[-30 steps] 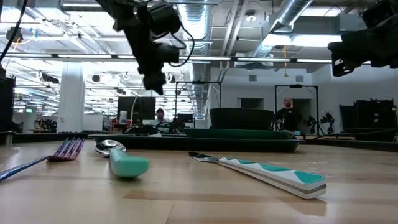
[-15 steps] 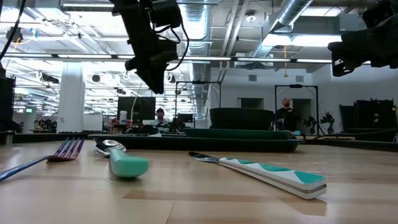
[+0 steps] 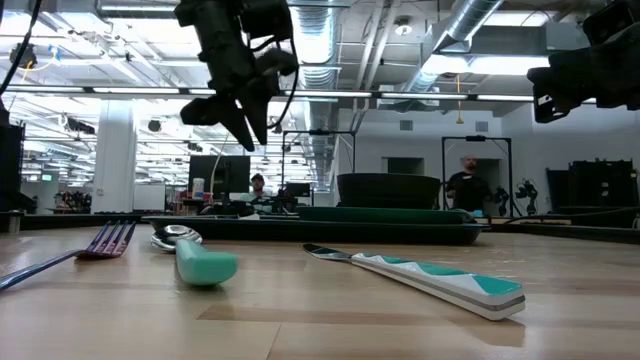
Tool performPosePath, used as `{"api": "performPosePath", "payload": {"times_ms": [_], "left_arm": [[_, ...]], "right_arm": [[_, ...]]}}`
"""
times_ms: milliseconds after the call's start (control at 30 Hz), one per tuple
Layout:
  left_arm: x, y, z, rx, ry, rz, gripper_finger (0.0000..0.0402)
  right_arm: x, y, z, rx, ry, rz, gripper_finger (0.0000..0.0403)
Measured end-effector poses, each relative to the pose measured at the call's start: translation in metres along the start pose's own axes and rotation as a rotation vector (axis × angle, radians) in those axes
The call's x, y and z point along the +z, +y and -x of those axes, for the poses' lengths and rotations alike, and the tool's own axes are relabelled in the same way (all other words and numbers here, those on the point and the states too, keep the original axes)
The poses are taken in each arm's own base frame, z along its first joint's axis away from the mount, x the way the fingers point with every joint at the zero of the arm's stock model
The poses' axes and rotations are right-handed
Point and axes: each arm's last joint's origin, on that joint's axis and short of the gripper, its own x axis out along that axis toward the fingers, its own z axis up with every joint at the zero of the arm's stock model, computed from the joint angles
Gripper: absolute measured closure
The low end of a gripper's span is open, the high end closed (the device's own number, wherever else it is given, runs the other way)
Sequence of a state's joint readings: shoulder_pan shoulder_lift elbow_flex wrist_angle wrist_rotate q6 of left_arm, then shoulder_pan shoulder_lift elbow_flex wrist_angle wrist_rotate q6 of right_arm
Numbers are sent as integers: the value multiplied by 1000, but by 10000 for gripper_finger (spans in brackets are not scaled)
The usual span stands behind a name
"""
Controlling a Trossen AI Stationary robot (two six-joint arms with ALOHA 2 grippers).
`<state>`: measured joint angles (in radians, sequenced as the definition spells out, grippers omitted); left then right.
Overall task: Set up tray
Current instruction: Put the purple fork on the black napkin
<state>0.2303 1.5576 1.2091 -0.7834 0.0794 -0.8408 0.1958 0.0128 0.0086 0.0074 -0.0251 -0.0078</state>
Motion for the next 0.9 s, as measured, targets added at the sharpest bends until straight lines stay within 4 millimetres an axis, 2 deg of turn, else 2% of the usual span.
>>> {"api": "performPosePath", "payload": {"times_ms": [200, 567, 900], "left_arm": [[-31, -21, -2, -33, 101, 24, 311], [-107, -47, 2, 117, 194, 230, 311], [-188, -66, 15, 150, 105, 464, 311]], "right_arm": [[0, 0, 0, 0, 0, 0, 285], [0, 0, 0, 0, 0, 0, 285], [0, 0, 0, 0, 0, 0, 285]]}}
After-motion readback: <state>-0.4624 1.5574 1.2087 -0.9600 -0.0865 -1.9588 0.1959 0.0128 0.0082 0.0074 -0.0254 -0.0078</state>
